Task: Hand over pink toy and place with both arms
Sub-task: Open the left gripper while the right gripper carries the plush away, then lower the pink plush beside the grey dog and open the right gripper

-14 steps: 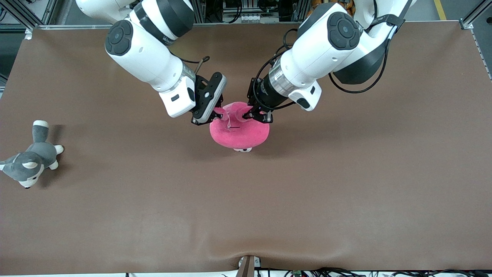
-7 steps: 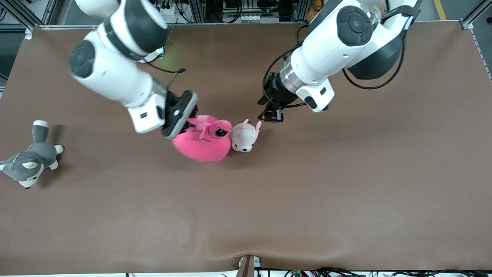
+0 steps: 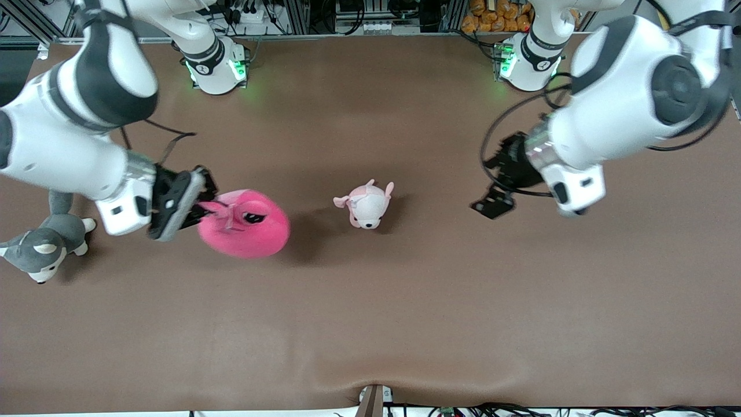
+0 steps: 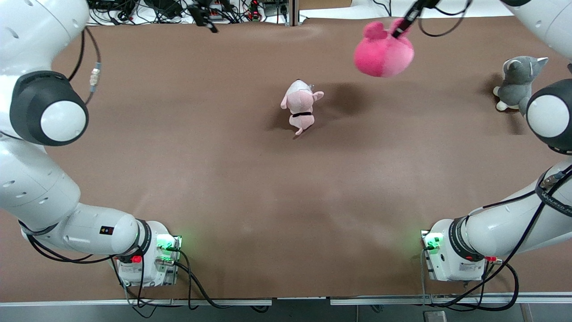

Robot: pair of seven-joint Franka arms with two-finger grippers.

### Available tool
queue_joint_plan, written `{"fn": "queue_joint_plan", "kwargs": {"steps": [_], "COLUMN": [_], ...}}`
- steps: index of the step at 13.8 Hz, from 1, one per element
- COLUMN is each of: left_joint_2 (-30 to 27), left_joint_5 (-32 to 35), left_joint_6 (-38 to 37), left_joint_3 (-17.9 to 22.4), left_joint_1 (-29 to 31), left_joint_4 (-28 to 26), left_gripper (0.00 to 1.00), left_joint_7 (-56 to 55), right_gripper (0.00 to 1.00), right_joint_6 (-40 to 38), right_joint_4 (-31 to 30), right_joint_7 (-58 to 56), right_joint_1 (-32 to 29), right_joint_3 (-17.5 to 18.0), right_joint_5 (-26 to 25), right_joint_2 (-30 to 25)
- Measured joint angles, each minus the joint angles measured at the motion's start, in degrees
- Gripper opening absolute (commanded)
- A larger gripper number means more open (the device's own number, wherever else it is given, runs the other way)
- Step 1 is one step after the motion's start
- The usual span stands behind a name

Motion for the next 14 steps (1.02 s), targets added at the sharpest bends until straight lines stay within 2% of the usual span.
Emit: {"fn": "queue_joint_plan", "kwargs": {"steps": [3,7,10,14], "left_joint_2": [-1.37,-3.82,-4.79,-8.27], "left_joint_5": [2.51,8.52,12.61,13.05], "left_joint_6": [-2.57,-4.62,-7.18,-10.80], "left_joint_3": [0.00,0.35,1.39,3.01], "left_joint_1": [2.74,2.97,3.94,5.46], "left_joint_4": [0.19,0.23,0.26,0.29], "left_gripper": [1.00,1.00,1.00,1.00], "left_joint_7": [14.36,32.43,42.16,49.66], "right_gripper": [0.00,0.00,0.00,0.00], "right_joint_6": [0.01,-0.04,-1.97,-6.06], "right_joint_4": [-2.87,-3.32,-3.32,-3.40], "right_joint_7": [-12.14,-28.76,-32.56,-38.17], "right_joint_1": [-6.63,-12.86,-16.03,-21.95], "right_joint_3": [-0.06,-0.05,0.01,0.06], "right_joint_5": [0.00,0.06,0.09,0.36], "right_joint_2": [1.76,5.92,7.71,11.28]}}
